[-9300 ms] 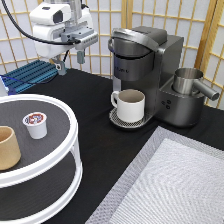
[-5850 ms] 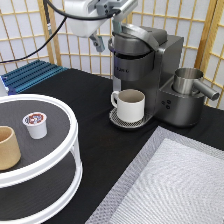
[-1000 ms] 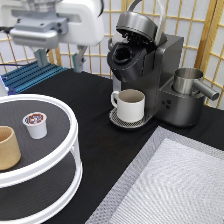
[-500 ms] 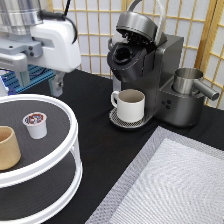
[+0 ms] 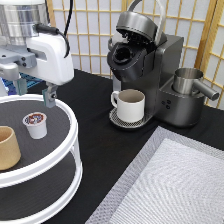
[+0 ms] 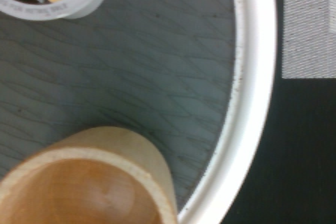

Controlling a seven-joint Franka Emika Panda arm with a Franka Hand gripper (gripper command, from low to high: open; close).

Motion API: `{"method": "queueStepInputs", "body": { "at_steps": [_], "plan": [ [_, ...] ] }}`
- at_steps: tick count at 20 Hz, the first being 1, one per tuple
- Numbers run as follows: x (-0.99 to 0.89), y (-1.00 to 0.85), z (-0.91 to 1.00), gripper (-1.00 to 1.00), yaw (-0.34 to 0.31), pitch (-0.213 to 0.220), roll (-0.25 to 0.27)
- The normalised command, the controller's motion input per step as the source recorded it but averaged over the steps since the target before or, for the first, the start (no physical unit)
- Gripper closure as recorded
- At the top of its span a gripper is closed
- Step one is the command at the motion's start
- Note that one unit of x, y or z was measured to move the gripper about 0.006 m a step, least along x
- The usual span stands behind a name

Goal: Make coffee

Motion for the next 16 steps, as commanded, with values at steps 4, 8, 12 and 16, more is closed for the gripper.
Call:
{"method": "queueStepInputs", "body": {
  "at_steps": [4, 8, 12, 16],
  "plan": [
    [-0.22, -0.08, -0.42, -1.0, 0.031, -0.102, 0.0],
    [-0.52, -0.24, -0.42, -1.0, 0.024, -0.064, 0.002],
    [-0.51, -0.18, -0.09, -1.0, 0.0, -0.026, 0.0],
    [-0.13, -0.1, -0.19, -1.0, 0.008, -0.059, 0.0]
  ]
}}
